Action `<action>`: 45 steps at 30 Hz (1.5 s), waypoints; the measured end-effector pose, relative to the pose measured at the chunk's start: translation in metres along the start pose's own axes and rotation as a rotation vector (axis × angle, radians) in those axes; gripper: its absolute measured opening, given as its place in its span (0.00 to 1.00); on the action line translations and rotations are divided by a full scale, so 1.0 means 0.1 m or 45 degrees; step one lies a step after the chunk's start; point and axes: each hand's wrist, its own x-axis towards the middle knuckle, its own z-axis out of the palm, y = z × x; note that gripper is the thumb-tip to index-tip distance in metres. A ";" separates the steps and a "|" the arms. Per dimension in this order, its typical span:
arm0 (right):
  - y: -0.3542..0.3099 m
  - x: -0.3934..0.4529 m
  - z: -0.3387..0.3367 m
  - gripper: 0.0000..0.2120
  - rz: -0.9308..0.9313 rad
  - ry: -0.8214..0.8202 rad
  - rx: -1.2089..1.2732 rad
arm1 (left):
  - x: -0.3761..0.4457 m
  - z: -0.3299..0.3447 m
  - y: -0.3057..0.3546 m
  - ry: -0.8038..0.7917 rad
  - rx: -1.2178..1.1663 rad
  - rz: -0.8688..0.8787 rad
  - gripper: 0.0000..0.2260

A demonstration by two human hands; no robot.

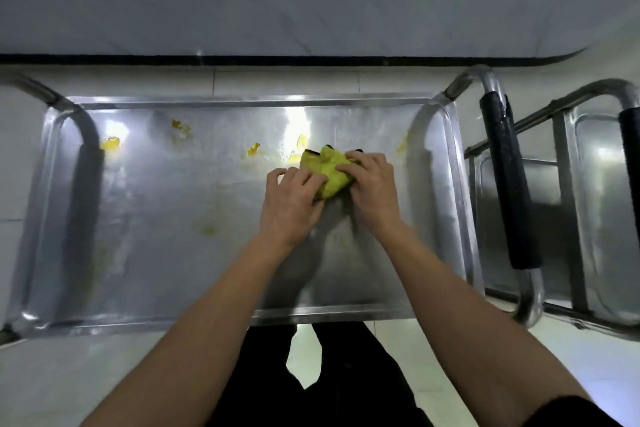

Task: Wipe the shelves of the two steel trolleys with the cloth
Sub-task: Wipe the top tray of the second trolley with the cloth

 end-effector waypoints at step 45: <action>-0.71 1.06 1.23 0.28 0.070 -0.428 -0.520 | 0.92 -0.33 -1.54 -0.274 0.165 -0.246 0.18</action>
